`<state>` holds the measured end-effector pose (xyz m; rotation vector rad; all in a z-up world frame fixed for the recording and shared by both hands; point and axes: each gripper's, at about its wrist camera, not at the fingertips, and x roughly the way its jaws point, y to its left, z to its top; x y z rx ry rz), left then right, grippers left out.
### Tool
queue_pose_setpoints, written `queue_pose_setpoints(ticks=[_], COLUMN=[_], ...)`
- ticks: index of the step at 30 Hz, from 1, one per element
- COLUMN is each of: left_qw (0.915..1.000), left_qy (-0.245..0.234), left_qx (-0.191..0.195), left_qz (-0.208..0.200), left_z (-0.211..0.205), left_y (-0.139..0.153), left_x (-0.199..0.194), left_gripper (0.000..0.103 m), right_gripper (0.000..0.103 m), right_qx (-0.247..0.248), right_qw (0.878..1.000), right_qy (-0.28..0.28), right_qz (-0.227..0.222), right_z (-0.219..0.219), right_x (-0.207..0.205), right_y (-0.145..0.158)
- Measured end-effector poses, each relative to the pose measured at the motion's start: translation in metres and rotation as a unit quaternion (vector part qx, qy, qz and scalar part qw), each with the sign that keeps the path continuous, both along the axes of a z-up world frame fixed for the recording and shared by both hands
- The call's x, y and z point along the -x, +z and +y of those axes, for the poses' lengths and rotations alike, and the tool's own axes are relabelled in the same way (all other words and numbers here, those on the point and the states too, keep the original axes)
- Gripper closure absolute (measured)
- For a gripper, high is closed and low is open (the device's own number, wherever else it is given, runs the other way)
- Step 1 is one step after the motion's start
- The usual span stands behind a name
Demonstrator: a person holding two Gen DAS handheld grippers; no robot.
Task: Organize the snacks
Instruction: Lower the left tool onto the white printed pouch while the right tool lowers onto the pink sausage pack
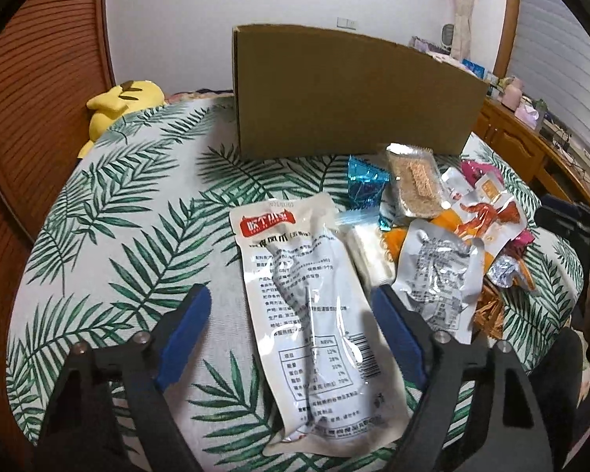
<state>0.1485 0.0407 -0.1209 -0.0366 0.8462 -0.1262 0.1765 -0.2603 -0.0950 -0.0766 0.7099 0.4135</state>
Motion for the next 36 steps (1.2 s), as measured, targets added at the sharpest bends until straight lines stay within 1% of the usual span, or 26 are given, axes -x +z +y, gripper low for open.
queue_pose_setpoints(ticks=[4,5,7,10,12,14,19,23,25,31,34,36], left_qw=[0.9999,0.9999,0.9998,0.9998,0.9998,0.9999,0.9999,0.9998,0.9998,0.9997,0.9997,0.9996], left_qy=[-0.005,-0.005,-0.01,-0.012,-0.012,-0.013,-0.017,-0.019,-0.021,-0.023,-0.025,-0.026], left_qx=[-0.004,-0.013,-0.016,-0.015,-0.012,-0.007,-0.001,0.001,0.003,0.004,-0.001,-0.005], left_qz=[0.012,0.01,0.008,0.006,0.005,0.004,0.001,-0.001,-0.002,-0.002,-0.002,-0.002], left_z=[0.002,0.003,0.005,0.01,0.015,0.018,0.022,0.023,0.023,0.024,0.022,0.021], left_y=[-0.007,-0.007,-0.007,-0.006,-0.005,-0.004,-0.006,-0.006,-0.006,-0.007,-0.007,-0.008], left_x=[-0.005,-0.005,-0.006,-0.008,-0.01,-0.011,-0.012,-0.012,-0.012,-0.014,-0.014,-0.014], left_gripper=[0.024,0.024,0.024,0.032,0.044,0.047,0.047,0.047,0.047,0.047,0.045,0.043], right_gripper=[0.022,0.022,0.022,0.022,0.022,0.022,0.022,0.024,0.027,0.029,0.029,0.028], right_qx=[-0.004,-0.005,-0.003,0.004,0.004,0.0,-0.022,-0.02,-0.015,-0.006,0.014,0.018], right_qw=[1.0,1.0,1.0,1.0,1.0,1.0,0.999,0.999,0.999,0.999,0.998,0.997], right_qy=[0.005,0.007,0.011,0.022,0.021,0.014,-0.007,-0.03,-0.038,-0.019,-0.005,0.001], right_qz=[0.009,0.011,0.014,0.016,0.021,0.024,0.025,0.024,0.032,0.049,0.061,0.073], right_z=[0.002,0.003,0.007,0.013,0.012,0.008,-0.009,-0.019,-0.022,-0.013,-0.003,0.0], right_x=[-0.012,-0.014,-0.018,-0.021,-0.026,-0.03,-0.038,-0.045,-0.05,-0.053,-0.054,-0.056], right_y=[-0.002,-0.003,-0.004,-0.006,-0.009,-0.01,-0.006,-0.004,-0.007,-0.01,-0.014,-0.017])
